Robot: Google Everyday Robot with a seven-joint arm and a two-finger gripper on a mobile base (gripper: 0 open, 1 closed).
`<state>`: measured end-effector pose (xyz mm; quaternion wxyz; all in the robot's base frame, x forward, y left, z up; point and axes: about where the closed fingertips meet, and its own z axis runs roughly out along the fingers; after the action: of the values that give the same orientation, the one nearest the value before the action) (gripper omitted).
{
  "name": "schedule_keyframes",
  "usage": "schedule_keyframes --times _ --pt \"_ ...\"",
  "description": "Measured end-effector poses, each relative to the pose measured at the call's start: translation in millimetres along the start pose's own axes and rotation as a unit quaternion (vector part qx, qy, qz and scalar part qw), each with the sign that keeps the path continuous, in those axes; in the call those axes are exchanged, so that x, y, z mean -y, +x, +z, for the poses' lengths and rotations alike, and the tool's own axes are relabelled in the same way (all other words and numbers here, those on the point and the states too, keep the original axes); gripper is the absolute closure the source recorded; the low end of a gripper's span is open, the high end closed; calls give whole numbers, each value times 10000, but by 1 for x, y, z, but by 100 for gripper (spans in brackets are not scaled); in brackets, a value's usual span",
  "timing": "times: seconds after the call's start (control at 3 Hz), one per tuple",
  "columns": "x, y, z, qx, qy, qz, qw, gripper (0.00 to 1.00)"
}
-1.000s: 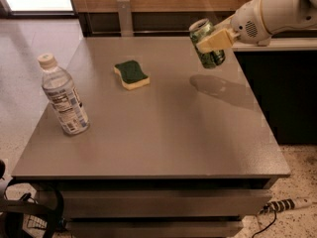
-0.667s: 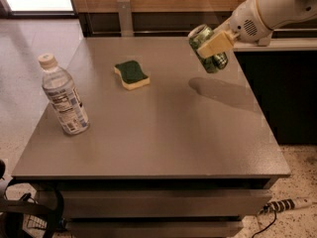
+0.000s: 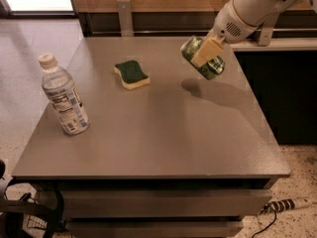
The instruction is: Knock green can over
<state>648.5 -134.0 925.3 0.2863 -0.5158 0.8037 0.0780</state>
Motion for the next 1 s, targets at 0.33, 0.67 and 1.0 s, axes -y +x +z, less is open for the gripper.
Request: schedule_keyframes --times 0.33,0.67,1.0 --pt "-5 -2 23 -317 -102 -165 9993 100" --pt "-11 1 47 -610 -153 -240 9977 100" --pt "-20 4 78 -794 -244 -271 9962 100"
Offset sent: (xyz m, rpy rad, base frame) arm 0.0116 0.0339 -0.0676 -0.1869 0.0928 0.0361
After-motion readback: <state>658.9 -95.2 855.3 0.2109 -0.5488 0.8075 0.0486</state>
